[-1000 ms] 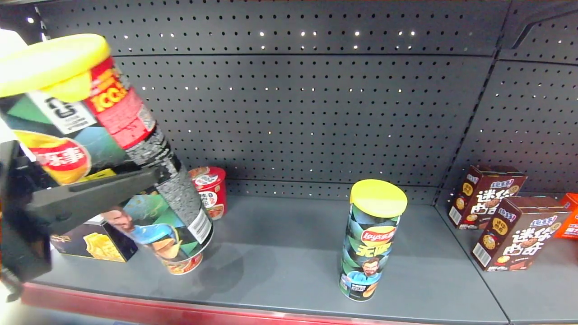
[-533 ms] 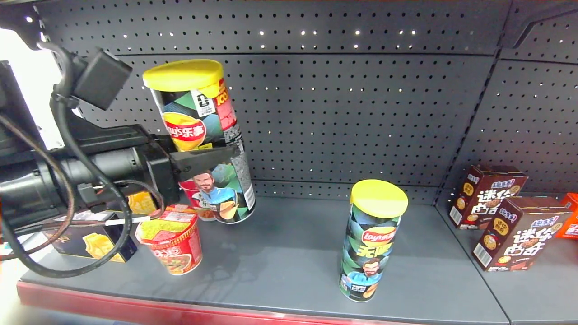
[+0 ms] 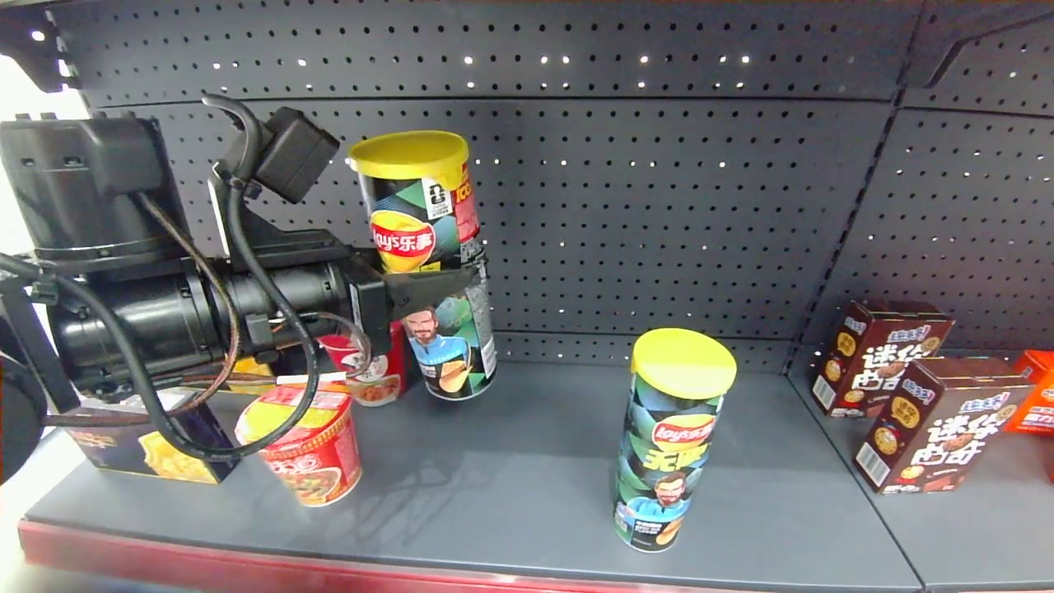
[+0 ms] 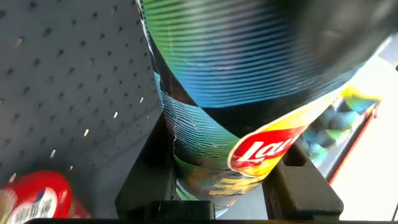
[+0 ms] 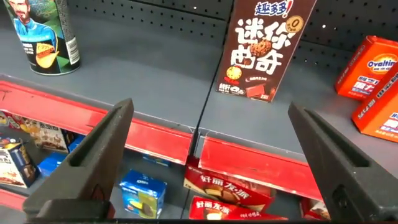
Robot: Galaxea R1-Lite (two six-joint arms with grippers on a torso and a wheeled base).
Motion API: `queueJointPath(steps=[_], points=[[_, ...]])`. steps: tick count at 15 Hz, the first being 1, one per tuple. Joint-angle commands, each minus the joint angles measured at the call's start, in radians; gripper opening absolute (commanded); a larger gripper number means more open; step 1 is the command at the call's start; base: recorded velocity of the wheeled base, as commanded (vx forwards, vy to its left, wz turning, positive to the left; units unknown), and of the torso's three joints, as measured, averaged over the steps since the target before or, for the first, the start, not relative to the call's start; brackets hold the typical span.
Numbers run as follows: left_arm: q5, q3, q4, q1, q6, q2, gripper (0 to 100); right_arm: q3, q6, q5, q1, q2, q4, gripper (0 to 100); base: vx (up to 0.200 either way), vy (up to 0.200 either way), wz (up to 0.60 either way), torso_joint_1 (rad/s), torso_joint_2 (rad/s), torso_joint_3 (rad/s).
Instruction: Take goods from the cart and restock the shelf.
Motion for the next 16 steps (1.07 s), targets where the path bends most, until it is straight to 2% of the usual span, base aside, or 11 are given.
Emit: queueJointPath(steps=[1, 16], points=[[-0.001, -0.011, 0.001, -0.003, 0.000, 0.026, 0, 0.000, -0.001, 0.000, 0.000, 0.004, -0.001, 100, 0.000, 0.000, 0.00, 0.000, 0.00, 0.000], [-0.019, -0.043, 0.000, 0.008, 0.002, 0.071, 0, 0.000, 0.003, -0.001, 0.000, 0.004, 0.001, 100, 0.000, 0.000, 0.00, 0.000, 0.00, 0.000]])
